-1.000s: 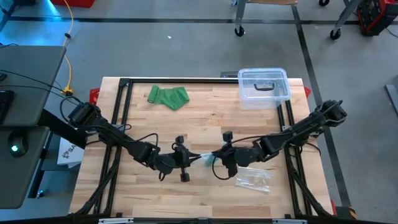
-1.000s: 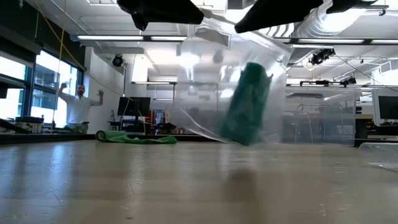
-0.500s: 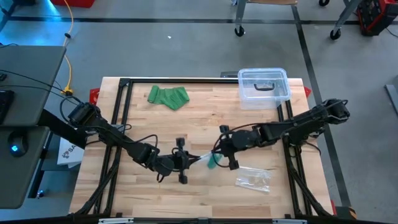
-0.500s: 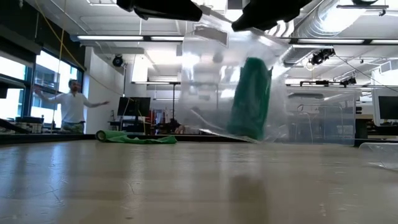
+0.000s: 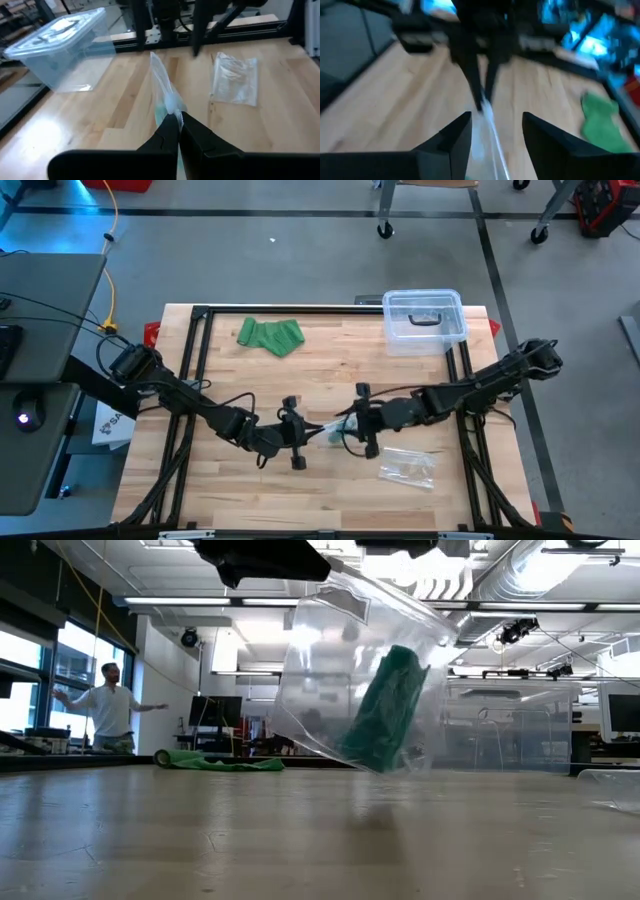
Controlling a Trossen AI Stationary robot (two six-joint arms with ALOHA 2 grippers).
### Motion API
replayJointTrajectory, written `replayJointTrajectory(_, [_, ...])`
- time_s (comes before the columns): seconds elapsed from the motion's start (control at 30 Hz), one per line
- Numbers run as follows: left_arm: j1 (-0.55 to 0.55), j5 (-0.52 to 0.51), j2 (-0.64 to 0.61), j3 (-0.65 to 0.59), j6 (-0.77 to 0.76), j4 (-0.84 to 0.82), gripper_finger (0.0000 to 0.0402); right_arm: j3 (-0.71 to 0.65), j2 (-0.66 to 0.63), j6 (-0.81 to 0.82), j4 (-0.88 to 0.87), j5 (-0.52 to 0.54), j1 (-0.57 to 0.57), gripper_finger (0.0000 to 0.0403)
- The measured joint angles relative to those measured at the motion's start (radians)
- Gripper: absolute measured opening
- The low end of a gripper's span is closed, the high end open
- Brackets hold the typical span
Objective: Roll bandage
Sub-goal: Close the transparent zip bag
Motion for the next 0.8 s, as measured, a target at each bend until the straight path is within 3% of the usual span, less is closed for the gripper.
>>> replayJointTrajectory(0.3, [0.004, 0.048, 0.000, 0.000, -0.030, 0.002, 0.0000, 0.000, 0.090, -0.024, 0.147, 0.001, 0.007, 0.0135])
replayJointTrajectory(0.6, [0.005, 0.061, 0.000, 0.000, -0.030, 0.007, 0.0000, 0.000, 0.151, -0.028, 0.168, -0.060, -0.010, 0.0130])
replayJointTrajectory(0.8, [0.005, 0.096, 0.000, 0.000, -0.030, 0.007, 0.0000, 0.000, 0.157, -0.061, 0.180, -0.055, -0.010, 0.0077])
